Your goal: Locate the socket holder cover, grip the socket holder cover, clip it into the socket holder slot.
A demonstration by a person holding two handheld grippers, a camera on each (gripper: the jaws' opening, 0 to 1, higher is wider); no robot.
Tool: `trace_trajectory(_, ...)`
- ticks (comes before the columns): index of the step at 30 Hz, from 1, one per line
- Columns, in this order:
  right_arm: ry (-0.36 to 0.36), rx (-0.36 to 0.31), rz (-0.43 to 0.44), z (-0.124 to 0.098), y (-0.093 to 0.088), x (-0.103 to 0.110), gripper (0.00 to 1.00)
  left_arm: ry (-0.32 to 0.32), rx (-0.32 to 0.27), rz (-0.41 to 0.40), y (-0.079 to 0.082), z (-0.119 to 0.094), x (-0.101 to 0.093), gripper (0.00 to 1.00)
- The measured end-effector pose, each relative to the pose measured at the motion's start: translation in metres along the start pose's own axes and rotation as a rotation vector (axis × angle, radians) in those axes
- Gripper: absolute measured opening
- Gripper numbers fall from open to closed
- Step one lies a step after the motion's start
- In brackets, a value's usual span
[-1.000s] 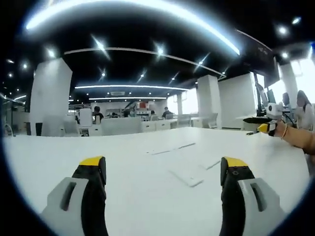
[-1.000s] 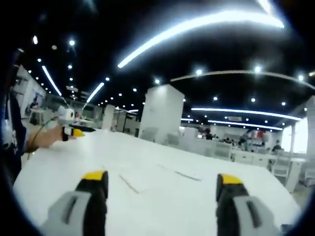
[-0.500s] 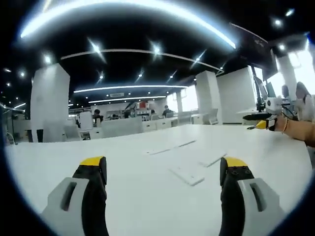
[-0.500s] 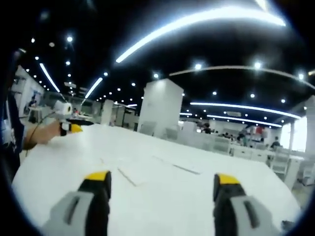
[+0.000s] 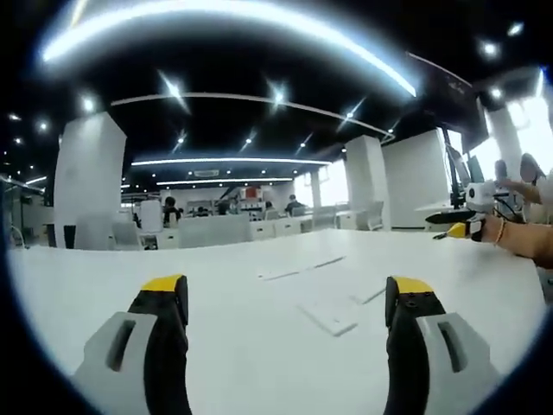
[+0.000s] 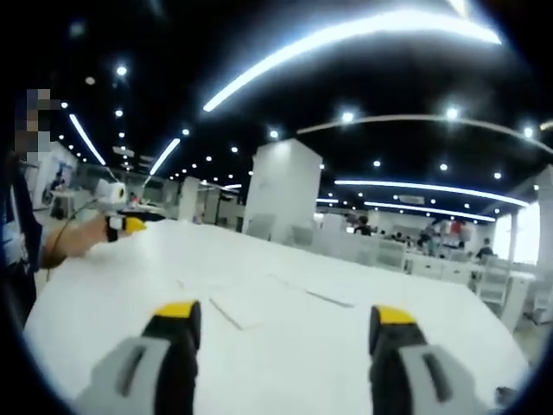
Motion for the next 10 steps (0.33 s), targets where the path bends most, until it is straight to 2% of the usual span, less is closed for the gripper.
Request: trace_trajectory(10,0.028,0.021,0.011,-0.0032,0.004,0.0087,0.8,-0.009,-0.001,-0.002,0.0017,-0.0027,0.0001,0.93)
Point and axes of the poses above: the point that each gripper's makers call its tool centre point, and the gripper's own axes: z roughly forward along the fingers, x roughly to its left, y roughly out of its top, the point moved 1 cm from there along -z, roughly backward along the fingers, and after that the axes turned 7 degrees about -y, right-handed, at the moved point
